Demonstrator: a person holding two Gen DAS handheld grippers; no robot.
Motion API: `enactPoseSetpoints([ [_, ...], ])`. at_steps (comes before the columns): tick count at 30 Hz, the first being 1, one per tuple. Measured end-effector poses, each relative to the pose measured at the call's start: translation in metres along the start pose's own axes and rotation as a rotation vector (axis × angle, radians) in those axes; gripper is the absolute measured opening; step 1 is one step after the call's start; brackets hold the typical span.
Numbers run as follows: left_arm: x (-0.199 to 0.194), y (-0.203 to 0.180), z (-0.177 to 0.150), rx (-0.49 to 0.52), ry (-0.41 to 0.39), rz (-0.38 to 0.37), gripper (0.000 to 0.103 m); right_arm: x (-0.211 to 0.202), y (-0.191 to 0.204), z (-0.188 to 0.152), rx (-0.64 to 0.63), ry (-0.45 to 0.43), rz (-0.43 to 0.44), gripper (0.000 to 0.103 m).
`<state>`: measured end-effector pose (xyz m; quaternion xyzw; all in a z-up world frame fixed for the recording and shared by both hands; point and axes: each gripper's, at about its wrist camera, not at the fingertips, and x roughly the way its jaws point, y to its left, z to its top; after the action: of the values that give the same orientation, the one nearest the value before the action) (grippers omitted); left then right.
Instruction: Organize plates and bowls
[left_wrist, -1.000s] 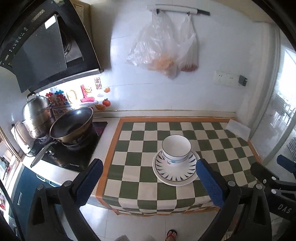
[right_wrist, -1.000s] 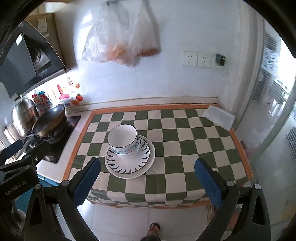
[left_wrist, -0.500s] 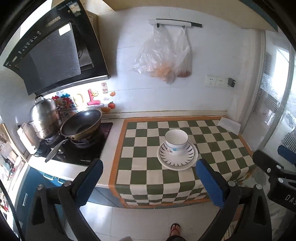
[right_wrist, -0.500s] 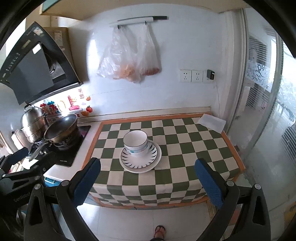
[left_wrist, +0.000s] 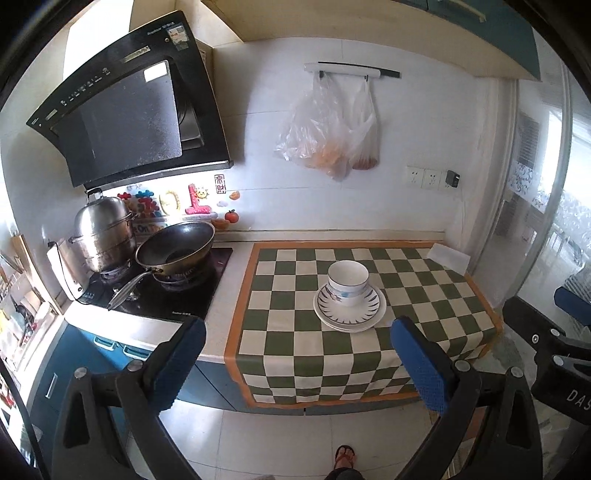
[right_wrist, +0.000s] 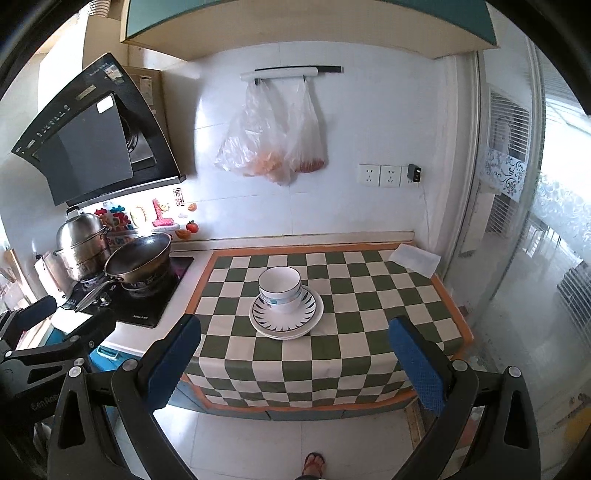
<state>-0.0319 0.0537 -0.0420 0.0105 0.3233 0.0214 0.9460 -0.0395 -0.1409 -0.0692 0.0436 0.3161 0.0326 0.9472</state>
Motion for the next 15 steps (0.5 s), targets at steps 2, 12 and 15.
enactPoseSetpoints([
  [2, -0.003, -0.002, -0.002, 0.002, -0.001, 0.004, 0.103, -0.005, -0.001, -0.001, -0.005, -0.004, -0.005, 0.103],
  [12, -0.009, -0.006, -0.008, 0.008, -0.004, 0.017, 0.103, -0.009, -0.011, -0.004, -0.001, 0.006, 0.004, 0.103],
  [15, -0.012, -0.006, -0.009, 0.003, -0.003, 0.031, 0.103, -0.007, -0.013, -0.004, -0.003, 0.007, 0.006, 0.103],
])
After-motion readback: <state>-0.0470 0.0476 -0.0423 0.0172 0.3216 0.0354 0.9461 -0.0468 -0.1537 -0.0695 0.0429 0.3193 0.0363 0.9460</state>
